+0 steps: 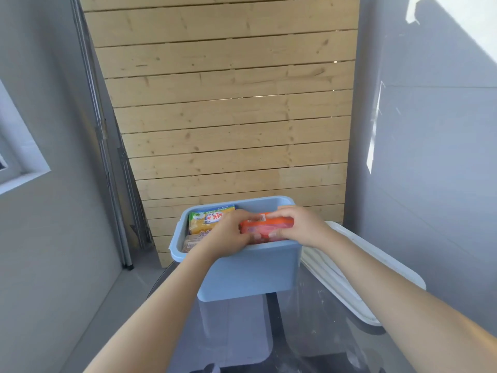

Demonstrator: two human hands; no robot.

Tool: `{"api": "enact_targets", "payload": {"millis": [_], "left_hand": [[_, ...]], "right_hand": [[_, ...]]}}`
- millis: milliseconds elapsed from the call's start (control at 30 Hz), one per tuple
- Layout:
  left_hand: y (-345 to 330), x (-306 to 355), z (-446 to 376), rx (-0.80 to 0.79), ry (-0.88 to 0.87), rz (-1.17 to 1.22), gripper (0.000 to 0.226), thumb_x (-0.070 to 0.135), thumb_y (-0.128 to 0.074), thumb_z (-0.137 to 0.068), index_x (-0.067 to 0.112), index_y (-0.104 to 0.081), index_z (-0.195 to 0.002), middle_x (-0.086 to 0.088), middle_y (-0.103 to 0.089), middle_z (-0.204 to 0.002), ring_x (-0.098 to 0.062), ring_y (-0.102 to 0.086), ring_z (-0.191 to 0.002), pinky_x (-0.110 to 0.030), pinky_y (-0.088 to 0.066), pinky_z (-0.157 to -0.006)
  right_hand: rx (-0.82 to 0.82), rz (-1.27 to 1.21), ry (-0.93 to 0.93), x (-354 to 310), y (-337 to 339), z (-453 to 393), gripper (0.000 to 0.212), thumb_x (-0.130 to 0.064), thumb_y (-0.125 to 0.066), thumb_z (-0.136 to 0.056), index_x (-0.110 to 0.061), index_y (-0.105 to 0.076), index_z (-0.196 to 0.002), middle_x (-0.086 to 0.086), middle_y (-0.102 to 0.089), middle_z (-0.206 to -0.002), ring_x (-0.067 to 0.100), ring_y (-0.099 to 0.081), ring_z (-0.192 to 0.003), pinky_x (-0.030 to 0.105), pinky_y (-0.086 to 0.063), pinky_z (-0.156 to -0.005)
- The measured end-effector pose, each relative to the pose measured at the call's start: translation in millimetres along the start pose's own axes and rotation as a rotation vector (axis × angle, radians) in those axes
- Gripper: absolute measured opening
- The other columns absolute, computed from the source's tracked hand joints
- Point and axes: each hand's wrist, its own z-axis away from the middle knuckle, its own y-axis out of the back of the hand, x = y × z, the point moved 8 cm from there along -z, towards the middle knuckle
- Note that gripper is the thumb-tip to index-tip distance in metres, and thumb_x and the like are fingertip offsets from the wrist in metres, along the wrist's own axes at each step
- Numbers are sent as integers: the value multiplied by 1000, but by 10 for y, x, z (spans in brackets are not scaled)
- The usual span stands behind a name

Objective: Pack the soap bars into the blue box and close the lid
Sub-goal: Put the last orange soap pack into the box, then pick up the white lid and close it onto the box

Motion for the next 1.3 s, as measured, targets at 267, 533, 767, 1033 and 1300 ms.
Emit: {"api": "enact_targets", "payload": {"millis": [267,533,767,1033,1300], "left_hand": [[-83,-117,-62,8,39,-192,33,29,-41,-97,29,-57,-126,-2,-52,-131,-25,-37,-127,-41,-24,-111],[-193,467,291,332,-135,-69,28,24,-50,-93,30,-63,-117,2,-52,-132,-18,-37,-126,-32,-18,-102],[-790,746,645,377,-194,59,24,8,-53,-88,17,-71,-102,-3,-58,-111,-17,-47,-111,-26,-30,-98],[-1355,710,654,182,-63,119,25,19,-47,-94,19,-67,-109,0,-57,-116,-15,-47,-112,-27,-36,-100],[-1496,1208,429,4,-173,264,37,30,-48,-95,33,-49,-132,8,-38,-144,8,-44,-103,1,-33,-85]], "right_hand": [[51,125,-33,111,-82,11,29,-33,-53,-91,-31,-63,-118,-5,-58,-132,14,-41,-129,34,-28,-109],[555,-42,-105,394,317,715,21,-19,-59,-85,-23,-70,-102,-6,-71,-102,19,-52,-106,26,-39,-85],[247,272,-528,1361,-148,1504,17,-39,-65,-80,-25,-74,-83,-8,-72,-91,21,-63,-92,29,-49,-76],[372,387,-481,1344,-55,1721,32,-23,-59,-81,-11,-61,-51,4,-63,-57,22,-55,-64,33,-50,-58],[786,102,-420,986,710,2188,15,-15,-64,-81,-10,-62,-67,-1,-56,-72,24,-49,-82,30,-36,-64]]}}
